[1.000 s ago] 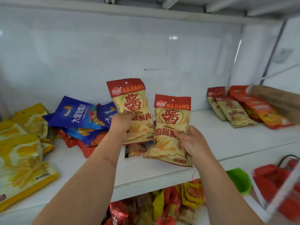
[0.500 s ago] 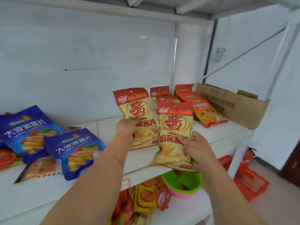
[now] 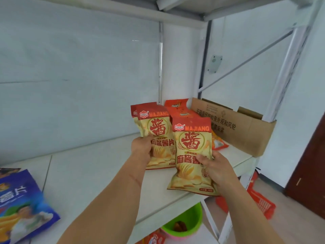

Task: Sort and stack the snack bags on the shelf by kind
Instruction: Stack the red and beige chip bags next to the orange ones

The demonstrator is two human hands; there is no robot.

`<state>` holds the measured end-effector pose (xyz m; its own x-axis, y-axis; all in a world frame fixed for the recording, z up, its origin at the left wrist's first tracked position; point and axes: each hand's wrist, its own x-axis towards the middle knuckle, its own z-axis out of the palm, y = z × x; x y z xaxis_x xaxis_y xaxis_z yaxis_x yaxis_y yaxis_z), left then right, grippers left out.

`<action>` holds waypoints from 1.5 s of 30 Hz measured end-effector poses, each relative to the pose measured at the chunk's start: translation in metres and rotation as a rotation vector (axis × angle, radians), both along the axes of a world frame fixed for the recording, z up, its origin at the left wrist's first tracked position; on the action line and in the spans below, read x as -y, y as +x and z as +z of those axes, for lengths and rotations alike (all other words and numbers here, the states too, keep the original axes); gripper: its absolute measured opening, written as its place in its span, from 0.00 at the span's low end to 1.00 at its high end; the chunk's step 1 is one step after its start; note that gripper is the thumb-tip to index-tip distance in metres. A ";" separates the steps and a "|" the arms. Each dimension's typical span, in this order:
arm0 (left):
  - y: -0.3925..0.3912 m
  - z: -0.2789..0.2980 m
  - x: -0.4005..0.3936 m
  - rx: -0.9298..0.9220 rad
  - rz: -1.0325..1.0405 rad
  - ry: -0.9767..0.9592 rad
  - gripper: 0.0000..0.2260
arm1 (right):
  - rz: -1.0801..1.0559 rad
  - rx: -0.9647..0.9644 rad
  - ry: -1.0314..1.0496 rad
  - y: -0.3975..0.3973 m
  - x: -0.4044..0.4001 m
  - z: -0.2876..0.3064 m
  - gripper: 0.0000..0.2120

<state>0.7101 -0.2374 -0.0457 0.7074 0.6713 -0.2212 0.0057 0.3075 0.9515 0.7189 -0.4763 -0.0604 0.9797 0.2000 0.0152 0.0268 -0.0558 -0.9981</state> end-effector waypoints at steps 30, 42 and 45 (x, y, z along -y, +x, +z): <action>0.051 -0.041 0.043 -0.209 0.239 0.482 0.44 | 0.104 0.400 -0.494 0.092 -0.066 -0.032 0.17; 0.033 -0.018 0.051 -0.312 0.236 0.530 0.23 | 0.146 0.410 -0.491 0.098 -0.077 -0.032 0.24; 0.013 -0.014 0.050 -0.309 0.270 0.559 0.18 | 0.078 0.535 -0.565 0.086 -0.077 -0.022 0.33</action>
<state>0.7231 -0.2876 -0.0595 0.4596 0.8870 0.0452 0.2942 -0.2001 0.9346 0.8050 -0.3997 -0.0826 0.8507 0.3858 0.3571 0.5212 -0.5297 -0.6692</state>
